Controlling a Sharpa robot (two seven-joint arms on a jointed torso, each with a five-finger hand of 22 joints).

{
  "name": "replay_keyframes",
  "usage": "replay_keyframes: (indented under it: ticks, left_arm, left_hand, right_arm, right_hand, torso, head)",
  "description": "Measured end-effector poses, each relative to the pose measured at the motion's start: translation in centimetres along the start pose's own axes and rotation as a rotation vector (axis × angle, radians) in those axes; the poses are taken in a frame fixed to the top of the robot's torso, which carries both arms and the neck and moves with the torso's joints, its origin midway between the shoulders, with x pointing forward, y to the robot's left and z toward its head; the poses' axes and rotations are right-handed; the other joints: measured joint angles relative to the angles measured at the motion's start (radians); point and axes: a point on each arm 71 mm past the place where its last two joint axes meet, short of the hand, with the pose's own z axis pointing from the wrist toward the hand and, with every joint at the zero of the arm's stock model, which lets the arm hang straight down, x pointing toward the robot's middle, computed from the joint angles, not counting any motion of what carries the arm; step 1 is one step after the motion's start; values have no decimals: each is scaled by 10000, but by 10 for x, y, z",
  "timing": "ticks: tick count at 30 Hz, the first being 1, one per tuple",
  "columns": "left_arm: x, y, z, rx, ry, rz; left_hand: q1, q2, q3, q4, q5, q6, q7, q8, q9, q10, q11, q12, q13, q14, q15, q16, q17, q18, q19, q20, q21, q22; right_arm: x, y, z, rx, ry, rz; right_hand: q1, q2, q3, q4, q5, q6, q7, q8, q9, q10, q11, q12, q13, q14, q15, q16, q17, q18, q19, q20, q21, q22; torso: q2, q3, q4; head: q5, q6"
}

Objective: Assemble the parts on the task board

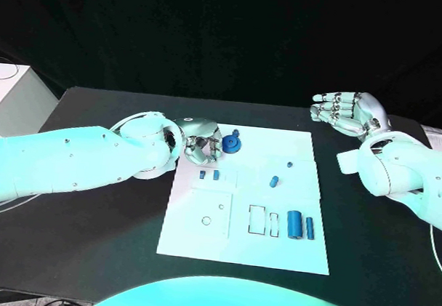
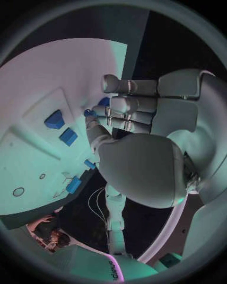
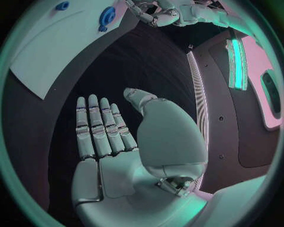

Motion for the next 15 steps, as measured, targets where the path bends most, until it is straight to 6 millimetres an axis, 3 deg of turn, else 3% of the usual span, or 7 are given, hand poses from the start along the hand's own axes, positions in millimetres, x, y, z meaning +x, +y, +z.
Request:
replay_keyframes:
  ticks: [15]
  left_arm:
    - [1, -2, 2, 16, 59, 8]
  left_hand:
    - [10, 9, -1, -1, -19, 0, 0, 0, 17, 0, 0, 0, 1, 0, 0, 0, -1, 0, 0, 0, 0, -1]
  right_arm:
    - [0, 0, 0, 3, -5, -1]
  right_hand:
    - [0, 0, 0, 0, 0, 0, 0, 0, 0, 0, 0, 0, 0, 0, 0, 0, 0, 0, 0, 0, 0, 0]
  torso:
    - [0, -6, 0]
  head:
    - [-23, 0]
